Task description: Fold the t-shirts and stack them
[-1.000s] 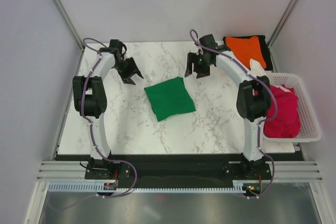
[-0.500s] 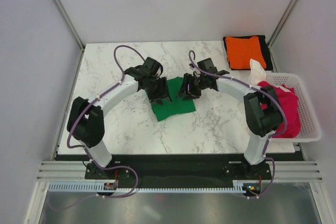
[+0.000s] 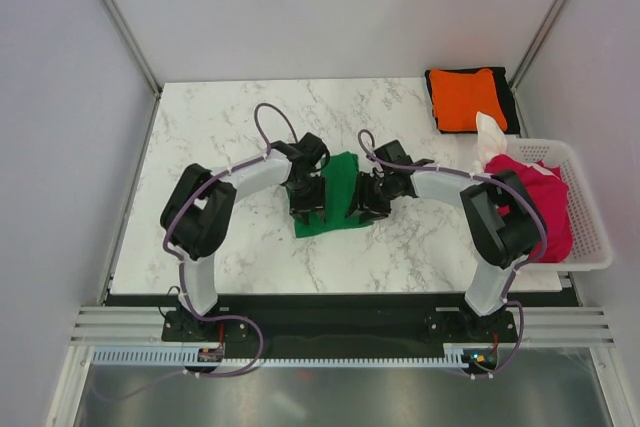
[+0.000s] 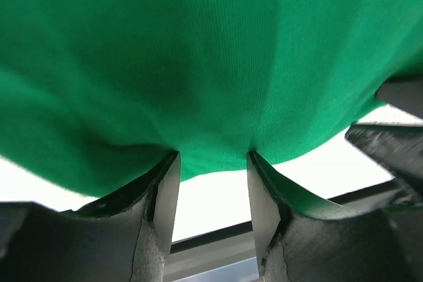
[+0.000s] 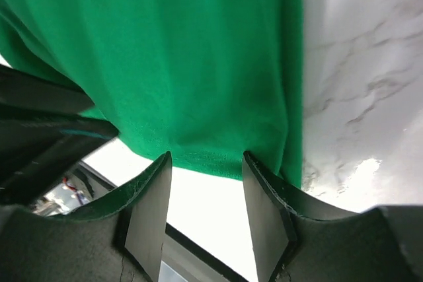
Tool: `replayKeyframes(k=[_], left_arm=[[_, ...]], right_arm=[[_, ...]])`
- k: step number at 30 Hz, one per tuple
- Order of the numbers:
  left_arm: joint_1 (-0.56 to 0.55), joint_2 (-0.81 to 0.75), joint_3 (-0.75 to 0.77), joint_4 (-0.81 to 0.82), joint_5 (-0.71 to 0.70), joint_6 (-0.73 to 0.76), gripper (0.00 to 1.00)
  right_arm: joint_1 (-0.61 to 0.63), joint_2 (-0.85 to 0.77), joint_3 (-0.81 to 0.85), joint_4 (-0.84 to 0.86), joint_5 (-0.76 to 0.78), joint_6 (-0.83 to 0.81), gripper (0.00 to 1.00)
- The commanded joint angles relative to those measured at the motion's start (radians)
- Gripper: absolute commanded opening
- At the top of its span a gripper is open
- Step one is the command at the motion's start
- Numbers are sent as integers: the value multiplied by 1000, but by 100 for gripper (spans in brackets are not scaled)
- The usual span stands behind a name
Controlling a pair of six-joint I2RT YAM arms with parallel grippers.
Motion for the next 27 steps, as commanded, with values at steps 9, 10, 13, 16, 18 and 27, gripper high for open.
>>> replayKeyframes(k=[9,10,13,16,18,27], left_arm=[[-13,-202,131,-246,-169,195,56],[-13,-226,159,-267,-187,202,57],[-13,-299,203,-356,-299,211,57],[-13,-406,172,-396,-373,201,57],[-13,-477,118,-382,-392,193,57],[-13,-879,-188,-289,-460,155,54]], right_arm=[[108,-196,97,-213,140,-29,69],[108,-209,124,-225,143,-46,70],[94,-211,212,-264,154,-113,82],[27,-184,256,-276,137,-159,85],[-42,-156,282,-265,120,-176,85],[-142,115,457,-206,50,-262,81]])
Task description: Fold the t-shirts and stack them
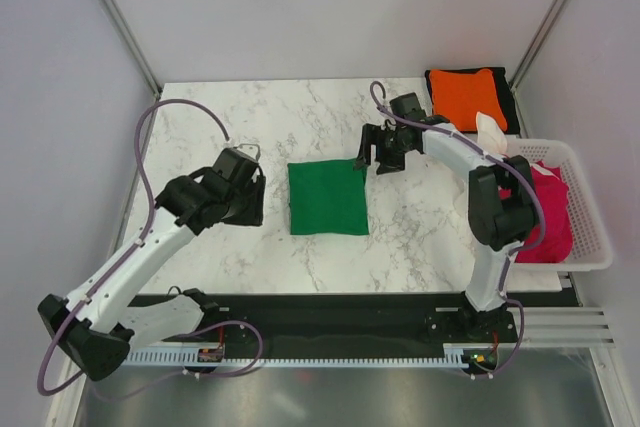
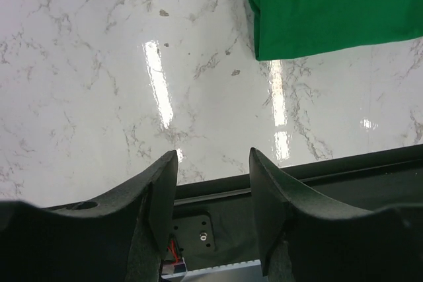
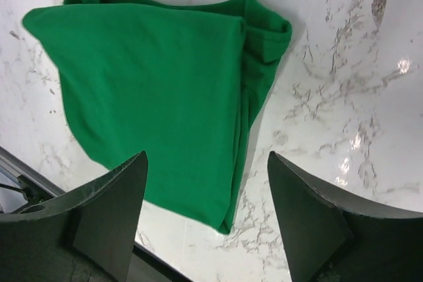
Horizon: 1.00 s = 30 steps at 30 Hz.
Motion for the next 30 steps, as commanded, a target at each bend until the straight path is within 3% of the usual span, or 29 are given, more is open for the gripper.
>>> replayKeyframes(k=[1,9,15,18,19,21,25,30], left_arm=[[-5,-99,-51,26,-68,-7,54],[-5,-265,-128,75,-91,-16,54],[-5,-285,-154,104,-111,-25,54],[-5,-313,-183,152,-86,-18,56],[-5,-327,-194,176,-82,-19,56],[-5,-342,-229,190,-85,-51,56],[-5,-402,-297,232,-74,-102,66],[-5,-515,-373,279,-120,-95,72]], right_arm=[[-5,96,70,29,-32,-57,80],[-28,288,138,114,-111,-64,75],[-27,361,81,232,-226,23,54],[-25,344,6,319,-282,52,32],[-25,341,-17,336,-308,55,17],[-27,325,-20,344,-326,48,0],[-39,270,19,313,-334,34,0],[-50,178,159,68,-138,-111,0]])
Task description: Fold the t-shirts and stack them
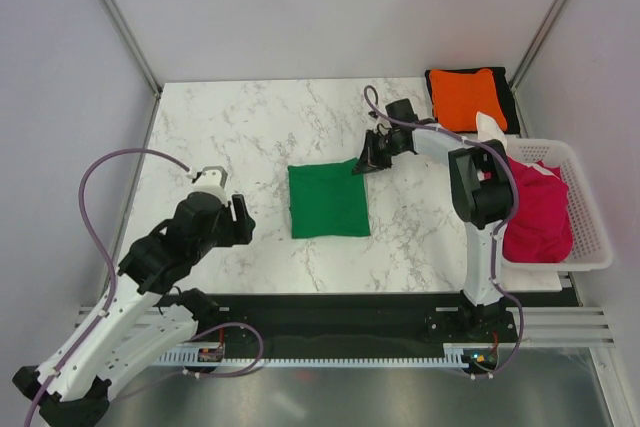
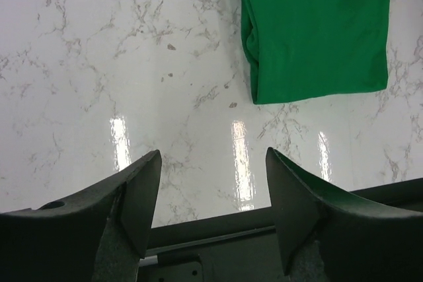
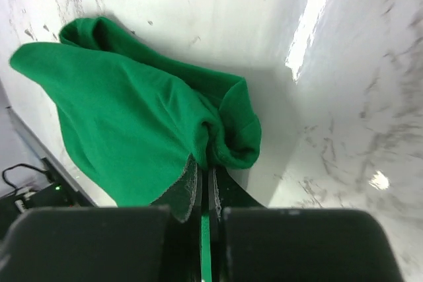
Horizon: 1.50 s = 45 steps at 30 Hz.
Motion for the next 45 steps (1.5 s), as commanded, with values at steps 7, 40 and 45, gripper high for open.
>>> replayKeyframes(k=[7,40,45], left_arm=[[-5,-141,-95,163,-9,45,71],[-3,-97,-72,124,-93,14,64],[-3,-89,-74,124,-93,13,63]], right_arm=[[-50,-145,309,-367,436,-262,0],[-221,-225,803,-402,758,-526,0],[-246,-219,834,-402,717,-508,0]])
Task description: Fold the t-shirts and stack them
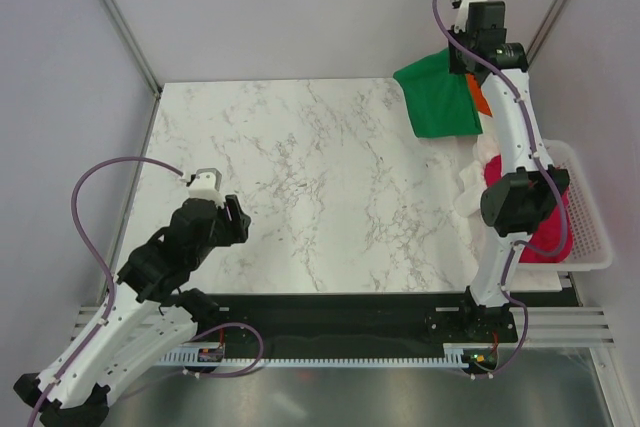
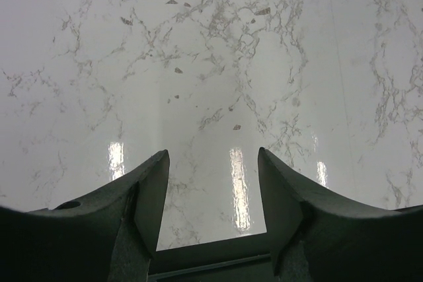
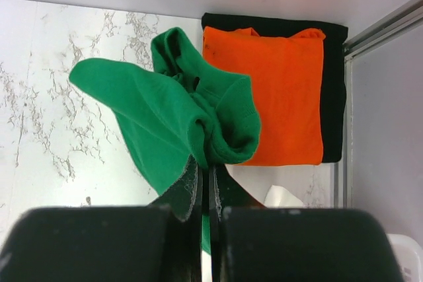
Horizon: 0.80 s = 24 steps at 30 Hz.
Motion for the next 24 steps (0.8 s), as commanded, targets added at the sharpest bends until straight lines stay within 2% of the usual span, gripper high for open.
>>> replayKeyframes(k=[1,24], left_arm=[[-3,9,19,21,-33,3,63],[-2,31,21,16,-34,-3,62]], right_arm=[[-28,-62,78,31,-31,7,0],[-127,39,166,40,-131,27,0]])
